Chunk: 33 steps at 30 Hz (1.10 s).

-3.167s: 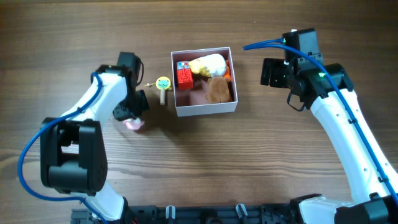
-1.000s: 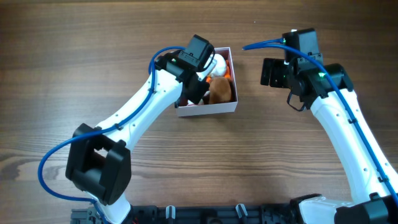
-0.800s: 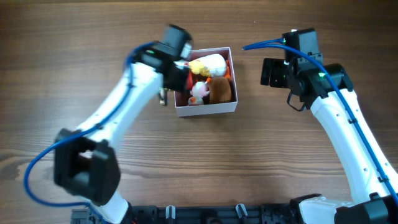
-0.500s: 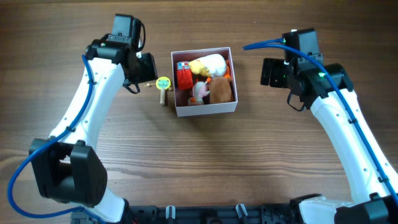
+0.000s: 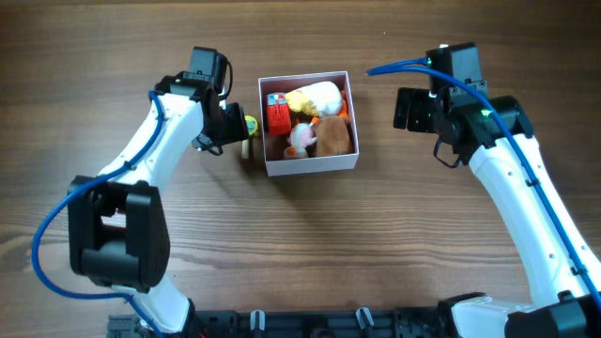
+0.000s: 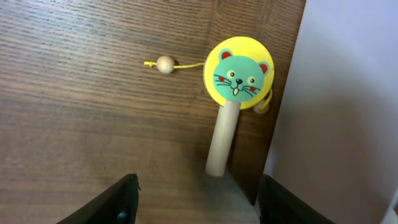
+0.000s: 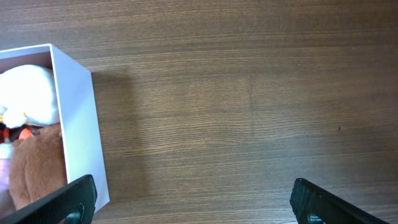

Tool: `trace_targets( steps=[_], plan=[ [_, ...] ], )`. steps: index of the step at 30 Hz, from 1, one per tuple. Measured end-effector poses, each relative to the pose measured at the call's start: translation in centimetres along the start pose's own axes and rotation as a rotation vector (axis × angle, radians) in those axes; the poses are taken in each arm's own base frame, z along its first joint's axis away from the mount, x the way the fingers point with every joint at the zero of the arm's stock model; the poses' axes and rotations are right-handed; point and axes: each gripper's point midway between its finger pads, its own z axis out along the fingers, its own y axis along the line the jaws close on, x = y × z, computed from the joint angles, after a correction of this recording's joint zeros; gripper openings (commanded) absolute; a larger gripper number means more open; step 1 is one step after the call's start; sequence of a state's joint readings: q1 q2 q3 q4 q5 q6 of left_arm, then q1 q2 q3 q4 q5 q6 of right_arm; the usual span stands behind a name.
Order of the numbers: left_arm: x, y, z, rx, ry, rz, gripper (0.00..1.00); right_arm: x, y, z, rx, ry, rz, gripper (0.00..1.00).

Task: Pack container
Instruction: 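Lower the left gripper onto the yellow cat rattle drum handle and grasp, then lift the rattle drum and lower it into the box with the left gripper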

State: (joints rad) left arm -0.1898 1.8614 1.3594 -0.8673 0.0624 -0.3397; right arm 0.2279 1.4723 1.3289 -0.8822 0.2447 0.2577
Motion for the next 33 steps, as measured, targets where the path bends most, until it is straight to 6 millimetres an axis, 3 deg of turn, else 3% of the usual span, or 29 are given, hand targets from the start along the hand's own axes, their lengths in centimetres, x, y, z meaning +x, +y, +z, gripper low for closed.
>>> trace_targets(
  steps=[14, 25, 33],
  plan=[
    [1.5, 0.2, 4.8, -0.04, 0.101, 0.012, 0.64, 0.0, 0.0, 0.0, 0.0, 0.0, 0.0, 1.0],
    [1.7, -1.1, 5.2, -0.03, 0.086, 0.045, 0.61, 0.0, 0.0, 0.0, 0.0, 0.0, 0.0, 1.0],
    [1.8, -1.4, 5.7, -0.056, 0.064, 0.074, 0.48, 0.0, 0.0, 0.0, 0.0, 0.0, 0.0, 1.0]
  ],
)
